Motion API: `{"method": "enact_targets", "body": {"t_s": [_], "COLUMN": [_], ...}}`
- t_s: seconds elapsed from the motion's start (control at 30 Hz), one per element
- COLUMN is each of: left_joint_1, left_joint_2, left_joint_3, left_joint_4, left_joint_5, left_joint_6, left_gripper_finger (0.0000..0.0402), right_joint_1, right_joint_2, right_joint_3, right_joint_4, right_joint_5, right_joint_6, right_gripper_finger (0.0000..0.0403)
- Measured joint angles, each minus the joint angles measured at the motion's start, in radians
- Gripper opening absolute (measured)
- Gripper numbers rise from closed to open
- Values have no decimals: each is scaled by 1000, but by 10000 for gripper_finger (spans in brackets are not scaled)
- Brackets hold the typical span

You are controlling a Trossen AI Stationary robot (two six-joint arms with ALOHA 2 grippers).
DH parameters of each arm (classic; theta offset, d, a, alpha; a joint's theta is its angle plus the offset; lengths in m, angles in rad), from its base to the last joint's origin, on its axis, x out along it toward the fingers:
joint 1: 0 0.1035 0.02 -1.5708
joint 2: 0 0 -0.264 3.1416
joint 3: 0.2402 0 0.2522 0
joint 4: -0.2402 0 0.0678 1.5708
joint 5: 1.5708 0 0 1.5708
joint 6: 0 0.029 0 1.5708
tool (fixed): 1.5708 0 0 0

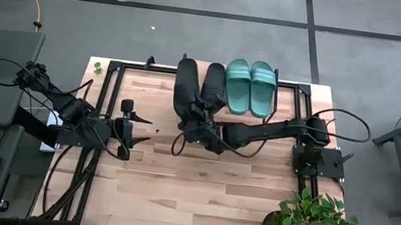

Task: Pick and place slides into the shelf
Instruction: Put the black slide on the shelf

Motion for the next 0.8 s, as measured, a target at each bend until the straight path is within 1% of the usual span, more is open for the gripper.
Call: {"method": "enact_targets", "body": {"t_s": [0.17, 0.27, 0.5, 0.8], "left_joint_1": [0, 0, 0, 0], "left_joint_2": [0, 0, 0, 0], "left_joint_3": [0, 0, 0, 0], "left_joint_4": [0, 0, 1, 2], "left_joint_5": [-14, -14, -14, -14], "left_joint_6": [0, 0, -3, -3], "left_gripper_finger": [216, 216, 216, 216], "right_joint_1": [-49, -83, -156, -202], "right_joint_2": [1, 1, 7, 18], "right_joint_3": [0, 0, 0, -2], "right_joint_4": [-19, -34, -70, -74], "right_joint_5": [-1, -20, -134, -167], "right_joint_6": [25, 42, 107, 127], "right_gripper_finger": [0, 0, 0, 0]}}
